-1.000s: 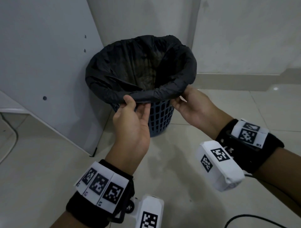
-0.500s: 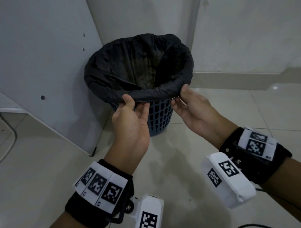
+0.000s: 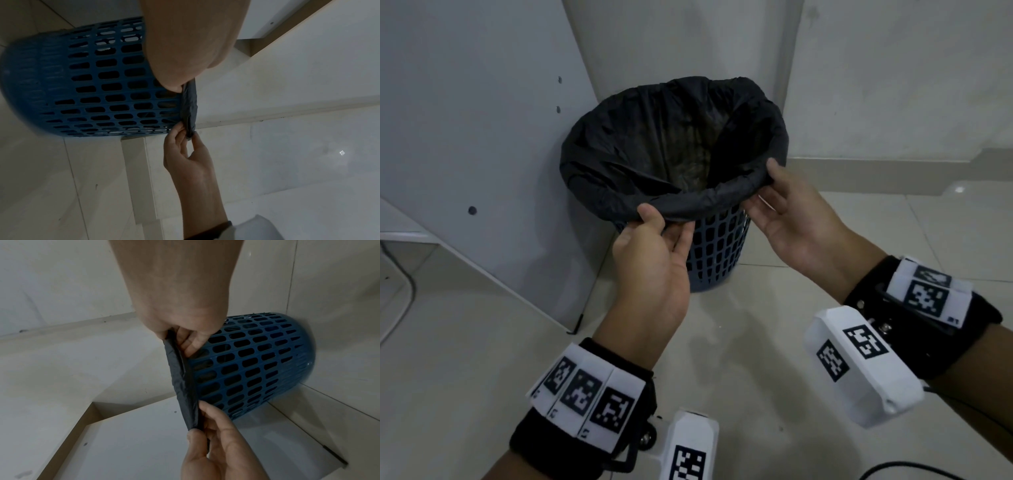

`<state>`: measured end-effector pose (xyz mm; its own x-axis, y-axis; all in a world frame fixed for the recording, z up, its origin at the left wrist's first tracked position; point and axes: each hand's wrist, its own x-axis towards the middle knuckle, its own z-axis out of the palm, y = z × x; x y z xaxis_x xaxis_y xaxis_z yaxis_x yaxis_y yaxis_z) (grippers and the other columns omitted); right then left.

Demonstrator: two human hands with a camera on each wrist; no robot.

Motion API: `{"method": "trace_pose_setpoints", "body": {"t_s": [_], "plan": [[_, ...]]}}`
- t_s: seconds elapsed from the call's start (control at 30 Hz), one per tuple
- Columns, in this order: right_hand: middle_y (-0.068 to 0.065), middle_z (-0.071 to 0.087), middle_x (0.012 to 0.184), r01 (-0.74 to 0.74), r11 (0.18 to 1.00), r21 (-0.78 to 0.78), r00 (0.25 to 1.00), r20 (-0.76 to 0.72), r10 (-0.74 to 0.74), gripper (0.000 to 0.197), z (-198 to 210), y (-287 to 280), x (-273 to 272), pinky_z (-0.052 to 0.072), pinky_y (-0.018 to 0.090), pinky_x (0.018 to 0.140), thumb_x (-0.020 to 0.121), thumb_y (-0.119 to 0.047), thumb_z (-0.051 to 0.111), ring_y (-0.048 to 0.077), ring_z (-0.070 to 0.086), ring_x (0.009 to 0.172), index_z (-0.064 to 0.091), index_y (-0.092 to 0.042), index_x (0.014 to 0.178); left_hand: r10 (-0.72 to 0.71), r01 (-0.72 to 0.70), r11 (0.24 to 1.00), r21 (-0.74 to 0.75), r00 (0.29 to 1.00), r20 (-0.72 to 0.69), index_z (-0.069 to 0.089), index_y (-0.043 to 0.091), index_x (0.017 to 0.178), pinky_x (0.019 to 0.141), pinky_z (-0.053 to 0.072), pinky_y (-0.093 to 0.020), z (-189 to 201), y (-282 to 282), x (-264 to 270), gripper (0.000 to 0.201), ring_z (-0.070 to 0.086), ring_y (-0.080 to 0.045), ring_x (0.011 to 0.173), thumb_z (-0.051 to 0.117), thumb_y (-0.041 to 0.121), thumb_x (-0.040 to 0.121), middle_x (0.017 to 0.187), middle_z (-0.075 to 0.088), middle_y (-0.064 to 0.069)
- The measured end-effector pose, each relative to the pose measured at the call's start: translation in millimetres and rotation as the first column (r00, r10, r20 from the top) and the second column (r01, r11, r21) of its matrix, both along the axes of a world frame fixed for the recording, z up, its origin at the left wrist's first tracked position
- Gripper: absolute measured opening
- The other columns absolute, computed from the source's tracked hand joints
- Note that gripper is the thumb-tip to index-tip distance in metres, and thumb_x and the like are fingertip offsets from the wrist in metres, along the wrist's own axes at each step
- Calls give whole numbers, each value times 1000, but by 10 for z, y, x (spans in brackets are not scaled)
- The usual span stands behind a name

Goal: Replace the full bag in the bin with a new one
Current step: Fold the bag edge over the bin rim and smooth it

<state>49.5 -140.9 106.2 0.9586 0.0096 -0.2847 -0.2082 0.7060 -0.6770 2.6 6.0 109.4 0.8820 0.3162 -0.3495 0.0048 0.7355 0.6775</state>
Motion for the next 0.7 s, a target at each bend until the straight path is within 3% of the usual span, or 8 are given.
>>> {"method": "trace_pose_setpoints", "body": {"t_s": [0.13,0.27,0.4,0.57,0.63,0.7], "plan": [[15,73,111,-25,999,34,1000,-3,26,35,-30,78,-121,58,35,92,100,-20,56,23,72,102,57,-2,129,9,-9,1000,-3,1000,25,61,14,109,86,60,-44,-16,100,63,14,73,-21,98,48,15,106,104,73,-6],[16,73,112,-7,1000,15,1000,23,7,27,-47,196,-280,58,32,90,102,-21,53,22,72,104,61,-3,121,43,-44,997,61,999,24,59,15,133,93,57,-31,-95,61,-4,37,70,-12,108,51,34,103,121,71,-3],[15,74,111,-69,998,9,997,24,68,27,-97,316,-426,58,30,90,101,-23,54,21,72,103,63,-4,118,36,-33,997,70,999,-36,61,21,132,85,58,-26,-153,-46,-119,48,70,-10,106,60,51,94,120,71,3],[12,75,105,-30,999,26,1000,-3,30,37,-97,250,-397,58,35,91,101,-33,54,22,73,99,59,-7,126,44,-44,999,11,999,10,60,13,133,84,60,-26,-75,21,-61,44,72,-12,103,56,41,100,118,73,-3],[7,75,95,27,999,28,999,-35,-26,38,-74,173,-317,60,34,86,101,-39,51,21,74,91,59,-11,126,30,-30,1000,-3,999,17,59,12,134,86,60,-29,-52,45,-43,43,71,-15,105,54,40,101,120,72,-5],[4,70,97,46,999,-8,996,-78,-47,38,-43,115,-228,59,33,78,102,-42,48,20,69,87,58,-14,126,29,-29,1000,-7,999,19,59,12,133,85,60,-31,-47,51,-43,42,71,-16,105,53,39,101,118,71,-6]]}}
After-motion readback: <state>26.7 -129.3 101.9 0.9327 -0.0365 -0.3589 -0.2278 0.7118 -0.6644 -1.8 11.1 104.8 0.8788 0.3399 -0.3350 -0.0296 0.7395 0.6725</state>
